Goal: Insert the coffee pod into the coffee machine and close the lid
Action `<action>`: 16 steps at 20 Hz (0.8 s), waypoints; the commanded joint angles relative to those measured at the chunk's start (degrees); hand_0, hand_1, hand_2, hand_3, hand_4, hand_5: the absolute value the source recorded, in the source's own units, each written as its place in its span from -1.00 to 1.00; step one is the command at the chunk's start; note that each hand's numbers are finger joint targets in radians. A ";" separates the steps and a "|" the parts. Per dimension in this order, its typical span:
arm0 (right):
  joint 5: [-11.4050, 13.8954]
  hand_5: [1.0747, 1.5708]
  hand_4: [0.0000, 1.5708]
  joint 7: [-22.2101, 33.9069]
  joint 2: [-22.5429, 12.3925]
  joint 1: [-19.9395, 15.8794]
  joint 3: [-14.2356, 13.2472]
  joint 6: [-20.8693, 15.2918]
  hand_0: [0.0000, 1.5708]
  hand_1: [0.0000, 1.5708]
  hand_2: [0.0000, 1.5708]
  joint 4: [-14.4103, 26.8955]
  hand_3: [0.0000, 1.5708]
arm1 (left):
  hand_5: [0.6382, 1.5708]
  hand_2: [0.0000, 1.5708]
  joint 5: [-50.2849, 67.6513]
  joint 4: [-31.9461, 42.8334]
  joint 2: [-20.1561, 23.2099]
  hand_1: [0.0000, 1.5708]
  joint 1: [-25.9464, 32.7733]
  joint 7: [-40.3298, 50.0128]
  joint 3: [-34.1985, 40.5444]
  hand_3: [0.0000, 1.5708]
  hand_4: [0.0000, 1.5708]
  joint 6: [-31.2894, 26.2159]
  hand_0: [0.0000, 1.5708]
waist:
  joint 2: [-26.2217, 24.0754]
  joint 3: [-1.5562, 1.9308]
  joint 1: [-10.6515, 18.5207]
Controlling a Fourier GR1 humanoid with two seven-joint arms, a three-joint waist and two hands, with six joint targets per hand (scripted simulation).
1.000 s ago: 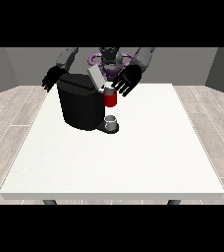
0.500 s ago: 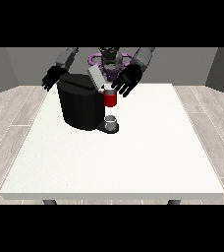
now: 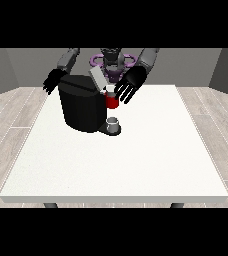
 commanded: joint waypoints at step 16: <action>0.36 1.00 -0.52 1.34 1.41 4.66 0.97 -1.00 -1.00 -1.00 -1.00 0.64 -1.00 | 1.00 -1.00 -2.37 -0.58 -0.96 -1.00 4.78 -0.20 -0.99 -1.00 -1.00 -1.80 -1.00 | -7.30 -0.17 2.60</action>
